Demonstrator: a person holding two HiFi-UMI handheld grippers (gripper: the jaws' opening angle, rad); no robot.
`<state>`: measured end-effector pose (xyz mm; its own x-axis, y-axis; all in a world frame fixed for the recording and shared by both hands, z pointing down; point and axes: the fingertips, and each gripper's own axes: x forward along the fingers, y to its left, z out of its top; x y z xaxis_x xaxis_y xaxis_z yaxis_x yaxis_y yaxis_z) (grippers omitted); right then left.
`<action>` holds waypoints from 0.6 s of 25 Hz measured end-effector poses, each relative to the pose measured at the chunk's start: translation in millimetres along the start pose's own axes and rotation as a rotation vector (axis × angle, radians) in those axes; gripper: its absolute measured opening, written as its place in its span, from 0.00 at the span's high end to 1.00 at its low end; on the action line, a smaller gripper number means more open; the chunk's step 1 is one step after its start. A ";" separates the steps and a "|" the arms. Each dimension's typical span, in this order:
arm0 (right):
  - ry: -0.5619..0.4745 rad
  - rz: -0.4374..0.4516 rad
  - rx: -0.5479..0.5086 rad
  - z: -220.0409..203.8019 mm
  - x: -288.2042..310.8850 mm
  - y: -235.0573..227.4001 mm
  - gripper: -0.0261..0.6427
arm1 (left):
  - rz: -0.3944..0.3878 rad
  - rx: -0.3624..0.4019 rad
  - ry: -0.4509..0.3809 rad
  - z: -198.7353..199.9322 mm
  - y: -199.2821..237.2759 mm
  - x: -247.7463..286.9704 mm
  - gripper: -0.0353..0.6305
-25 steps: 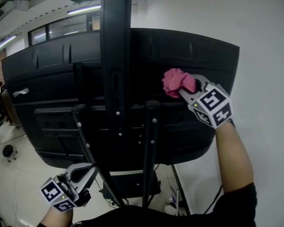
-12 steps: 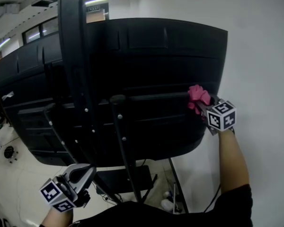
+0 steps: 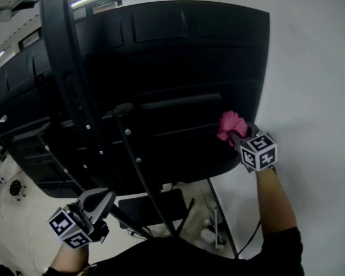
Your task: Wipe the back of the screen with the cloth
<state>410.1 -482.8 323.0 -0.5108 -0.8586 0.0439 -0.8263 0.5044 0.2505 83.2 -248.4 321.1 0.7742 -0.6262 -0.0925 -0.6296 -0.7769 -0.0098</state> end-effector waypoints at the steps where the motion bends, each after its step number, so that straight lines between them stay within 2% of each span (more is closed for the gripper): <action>1: 0.003 0.075 -0.044 -0.1 14.4 44.4 0.82 | -0.013 -0.001 0.007 -1.2 0.7 -0.7 0.95; 3: 0.026 0.136 -0.093 -9.2 36.0 89.6 0.82 | -0.029 -0.005 0.016 -2.6 2.5 -5.3 0.95; 5: 0.053 0.114 -0.087 -26.0 43.1 84.4 0.82 | -0.032 -0.011 0.022 -3.2 5.0 -11.3 0.95; 8: 0.126 -0.020 -0.036 -68.1 20.9 17.6 0.82 | -0.019 -0.024 0.030 -7.2 8.8 -17.0 0.95; 12: 0.234 -0.254 0.113 -140.6 -20.2 -83.2 0.82 | 0.008 -0.050 0.045 -18.2 8.8 -16.0 0.95; 14: 0.234 -0.296 0.147 -149.0 -24.5 -89.4 0.82 | 0.019 -0.055 0.044 -21.4 5.8 -11.2 0.95; 15: 0.212 -0.273 0.147 -143.3 -20.9 -75.5 0.82 | 0.022 -0.059 0.042 -23.0 4.1 -8.0 0.95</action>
<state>517.2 -516.1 441.7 -0.2188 -0.9555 0.1981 -0.9584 0.2485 0.1401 75.9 -248.1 344.7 0.7627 -0.6448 -0.0497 -0.6429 -0.7643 0.0504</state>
